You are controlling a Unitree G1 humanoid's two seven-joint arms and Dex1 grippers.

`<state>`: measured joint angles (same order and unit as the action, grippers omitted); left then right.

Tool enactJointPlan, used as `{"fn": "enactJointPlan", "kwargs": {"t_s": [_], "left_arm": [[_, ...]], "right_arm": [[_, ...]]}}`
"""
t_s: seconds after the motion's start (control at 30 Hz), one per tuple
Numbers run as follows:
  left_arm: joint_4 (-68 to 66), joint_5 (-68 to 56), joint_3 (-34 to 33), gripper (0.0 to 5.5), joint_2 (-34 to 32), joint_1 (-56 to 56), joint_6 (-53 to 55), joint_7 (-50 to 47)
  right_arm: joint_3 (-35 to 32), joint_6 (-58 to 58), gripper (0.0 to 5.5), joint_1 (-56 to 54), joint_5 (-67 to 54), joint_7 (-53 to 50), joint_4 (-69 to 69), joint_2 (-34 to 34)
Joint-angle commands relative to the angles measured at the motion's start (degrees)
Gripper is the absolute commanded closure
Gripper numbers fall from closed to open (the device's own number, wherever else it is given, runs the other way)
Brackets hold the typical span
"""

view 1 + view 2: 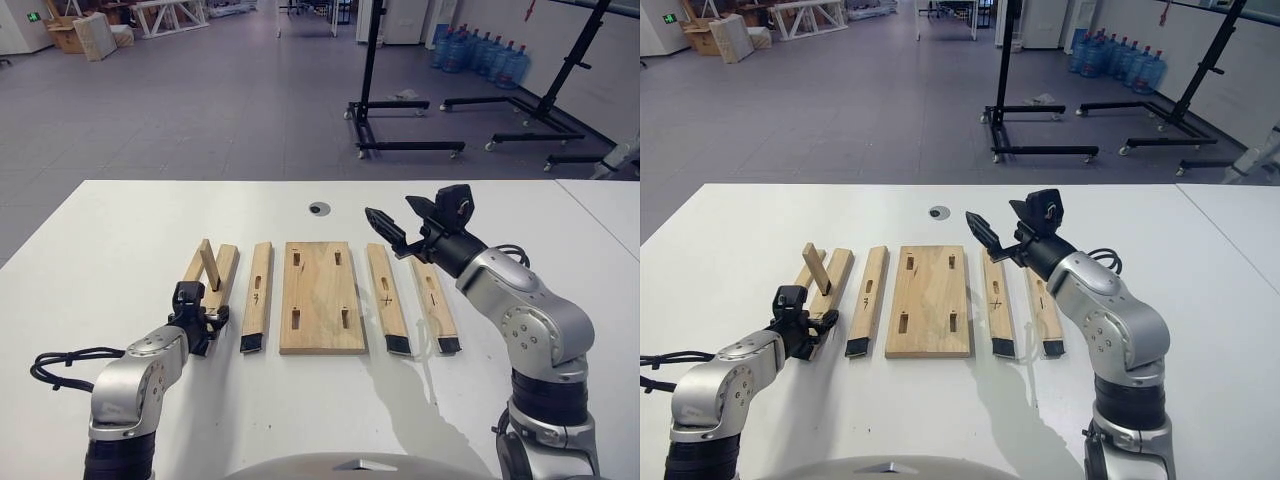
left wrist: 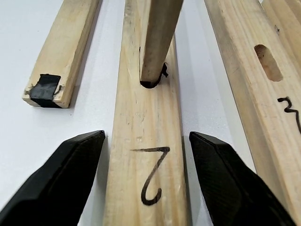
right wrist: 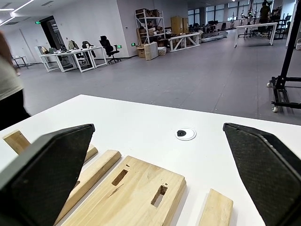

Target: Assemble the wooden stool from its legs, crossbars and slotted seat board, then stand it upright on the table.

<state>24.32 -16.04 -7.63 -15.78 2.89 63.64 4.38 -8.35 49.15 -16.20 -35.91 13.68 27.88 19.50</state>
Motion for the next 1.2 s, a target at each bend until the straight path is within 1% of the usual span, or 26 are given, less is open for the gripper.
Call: {"fn": "enactJointPlan", "kwargs": {"t_s": [0.03, 0.2, 0.4, 0.53, 0.6, 0.67, 0.73, 0.8, 0.87, 0.93, 1.0, 1.1, 1.2], "left_arm": [[-2.6, 0.7, 0.7, 2.71, -0.5, 2.8, 1.5, 0.9], [-3.1, 2.2, 1.9, 3.44, -1.9, 3.3, 0.9, 1.2], [-3.1, 2.6, 1.6, 3.46, -1.9, 0.5, -1.1, 2.0], [-4.1, 1.5, -0.7, 3.46, -2.6, -4.9, -3.5, 4.1], [-4.7, -1.4, -3.4, 3.46, -2.4, -9.6, -4.9, 6.7], [-6.3, -7.9, -8.9, 3.46, -1.2, -16.2, -4.8, 10.1], [-8.5, -18.2, -16.5, 3.46, 0.5, -23.9, -2.1, 13.1], [-11.3, -29.0, -22.6, 3.46, 1.1, -29.9, 2.2, 15.2], [-14.3, -37.7, -25.9, 3.46, 1.5, -33.2, 7.1, 16.1], [-17.1, -44.5, -27.2, 3.46, 2.9, -34.6, 11.0, 15.5], [-16.3, -51.6, -26.3, 3.46, 5.1, -33.6, 14.0, 14.7], [-15.4, -61.0, -23.5, 3.46, 9.4, -31.7, 15.9, 11.5], [-16.1, -70.6, -21.6, 3.46, 11.1, -30.6, 13.3, 5.8]], "right_arm": [[0.2, -0.1, 0.47, -1.4, 0.5, 0.3, -0.3, 0.8], [0.1, -0.2, 0.47, -1.8, 0.6, 0.4, -0.8, 0.7], [0.0, -0.7, 0.47, -2.3, 0.9, 0.8, -2.0, 0.9], [-0.6, -1.8, 0.47, -2.7, 1.3, 1.6, -4.1, 1.4], [-1.6, -2.3, 0.47, -3.5, 1.4, 2.3, -6.0, 1.7], [-3.9, -2.7, 0.47, -5.7, 0.6, 3.0, -10.2, 2.3], [-7.9, -1.6, 0.47, -10.0, -2.0, 3.4, -16.0, 2.9], [-14.2, 2.6, 0.47, -16.1, -8.6, 3.0, -23.3, 3.2], [-19.9, 9.6, 0.47, -22.4, -17.0, 3.5, -31.3, 4.5], [-24.7, 18.0, 0.47, -27.8, -26.7, 3.6, -38.6, 5.6], [-26.2, 24.3, 0.47, -32.7, -33.4, 2.7, -43.5, 4.5], [-24.4, 29.1, 0.47, -35.0, -42.4, -2.6, -43.1, -2.9], [-22.2, 30.2, 0.47, -33.5, -47.9, -7.2, -41.9, -7.6]]}}
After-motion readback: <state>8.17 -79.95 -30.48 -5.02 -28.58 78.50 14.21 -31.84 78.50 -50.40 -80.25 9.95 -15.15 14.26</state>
